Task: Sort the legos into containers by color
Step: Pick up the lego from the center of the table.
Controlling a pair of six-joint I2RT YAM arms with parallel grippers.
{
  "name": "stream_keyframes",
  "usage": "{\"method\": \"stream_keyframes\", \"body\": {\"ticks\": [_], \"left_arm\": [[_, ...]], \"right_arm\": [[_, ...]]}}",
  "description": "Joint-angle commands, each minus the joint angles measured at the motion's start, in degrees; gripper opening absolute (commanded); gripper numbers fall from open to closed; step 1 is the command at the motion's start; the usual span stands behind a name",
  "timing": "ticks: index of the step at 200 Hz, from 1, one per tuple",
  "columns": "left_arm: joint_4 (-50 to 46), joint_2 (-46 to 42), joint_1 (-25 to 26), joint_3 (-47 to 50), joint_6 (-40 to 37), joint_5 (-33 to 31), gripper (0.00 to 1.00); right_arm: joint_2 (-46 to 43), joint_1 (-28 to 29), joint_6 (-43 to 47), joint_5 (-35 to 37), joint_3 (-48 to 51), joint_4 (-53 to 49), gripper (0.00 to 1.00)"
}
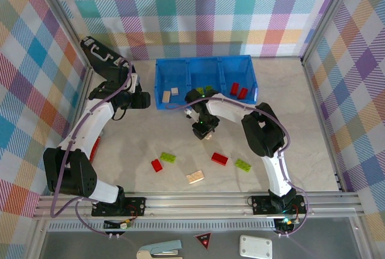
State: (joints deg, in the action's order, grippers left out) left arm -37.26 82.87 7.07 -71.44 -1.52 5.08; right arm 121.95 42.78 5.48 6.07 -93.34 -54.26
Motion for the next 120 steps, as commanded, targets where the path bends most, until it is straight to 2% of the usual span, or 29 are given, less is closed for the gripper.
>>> {"method": "stream_keyframes", "body": {"ticks": [1,34,71,120], "left_arm": [[0.52,-0.1,-0.91,0.13,-0.58,0.41,0.73],[0.52,-0.25,-1.08,0.08,-0.43,0.64,0.73],[0.52,-0.27,-1.27,0.11,-0.46,0.63,0.73],[0.95,-0.85,-1.69,0.25,-0.2,0.89,0.73]], "right_arm": [[1.57,0.46,1.12,0.51,-0.97,-1.02,0.5],[2.06,0.55,1.03,0.61,-1.32,-1.11,0.48],[1.55,0.73,0.68,0.73,-2.36,-1.51,0.42],[1.1,1.16,-1.21,-1.08,-6.76,-2.7,0.39]]}}
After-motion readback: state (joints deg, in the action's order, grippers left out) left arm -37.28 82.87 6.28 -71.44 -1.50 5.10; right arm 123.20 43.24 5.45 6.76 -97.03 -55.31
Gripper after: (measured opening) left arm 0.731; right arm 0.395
